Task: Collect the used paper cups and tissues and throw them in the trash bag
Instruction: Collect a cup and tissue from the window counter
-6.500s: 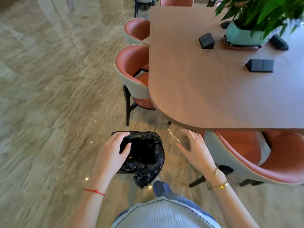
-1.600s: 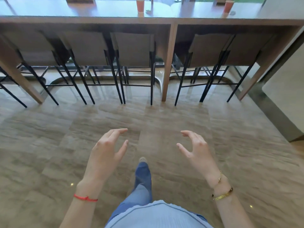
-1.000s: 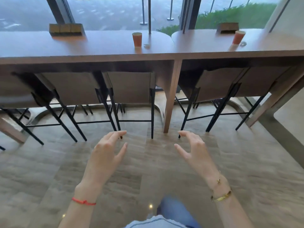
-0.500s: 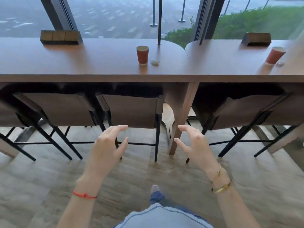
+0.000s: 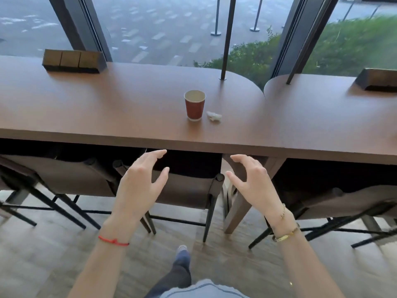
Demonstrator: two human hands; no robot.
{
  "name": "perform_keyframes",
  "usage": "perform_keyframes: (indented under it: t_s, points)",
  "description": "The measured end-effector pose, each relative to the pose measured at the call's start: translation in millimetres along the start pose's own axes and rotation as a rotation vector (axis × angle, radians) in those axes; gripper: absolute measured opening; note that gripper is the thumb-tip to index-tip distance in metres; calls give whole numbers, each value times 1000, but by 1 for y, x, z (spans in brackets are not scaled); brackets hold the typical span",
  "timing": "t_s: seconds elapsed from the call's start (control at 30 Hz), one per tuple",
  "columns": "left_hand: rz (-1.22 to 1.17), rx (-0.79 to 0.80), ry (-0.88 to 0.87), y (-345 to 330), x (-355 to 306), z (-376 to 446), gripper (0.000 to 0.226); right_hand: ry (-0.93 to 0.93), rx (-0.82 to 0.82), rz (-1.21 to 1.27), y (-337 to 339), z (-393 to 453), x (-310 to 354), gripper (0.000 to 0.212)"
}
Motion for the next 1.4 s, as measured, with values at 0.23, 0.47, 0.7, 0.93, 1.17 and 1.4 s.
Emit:
perform_keyframes:
  t_s: [0.23, 0.47, 0.7, 0.93, 1.17, 1.4]
  points:
    - [-1, 8, -46, -40, 24, 99, 57, 2, -69, -32, -22, 94, -9, 44]
    - [-82, 83, -20, -100, 41, 180, 86, -57, -141, -79, -49, 180, -23, 40]
    - [-168, 180, 24, -143, 37, 215, 100, -96, -31, -142, -86, 216, -38, 42]
    - [-259, 163, 56, -160, 26, 226, 77, -68, -37, -96, -85, 227, -48, 18]
    - [-298, 82, 54, -153, 12, 224, 65, -64, -70, -53, -71, 219, -55, 12]
    - [-302, 46, 38, -133, 4, 197, 68, -53, -145, -26, -38, 188, -59, 13]
Point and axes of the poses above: each hand's wrist, its own z-axis towards the middle knuckle, its own y-axis out of the back of the hand, x = y × z, the point moved 9 cm from there along z, towards the middle knuckle, and after that the axes turned 8 degrees about -x, right-handed, at the moved point
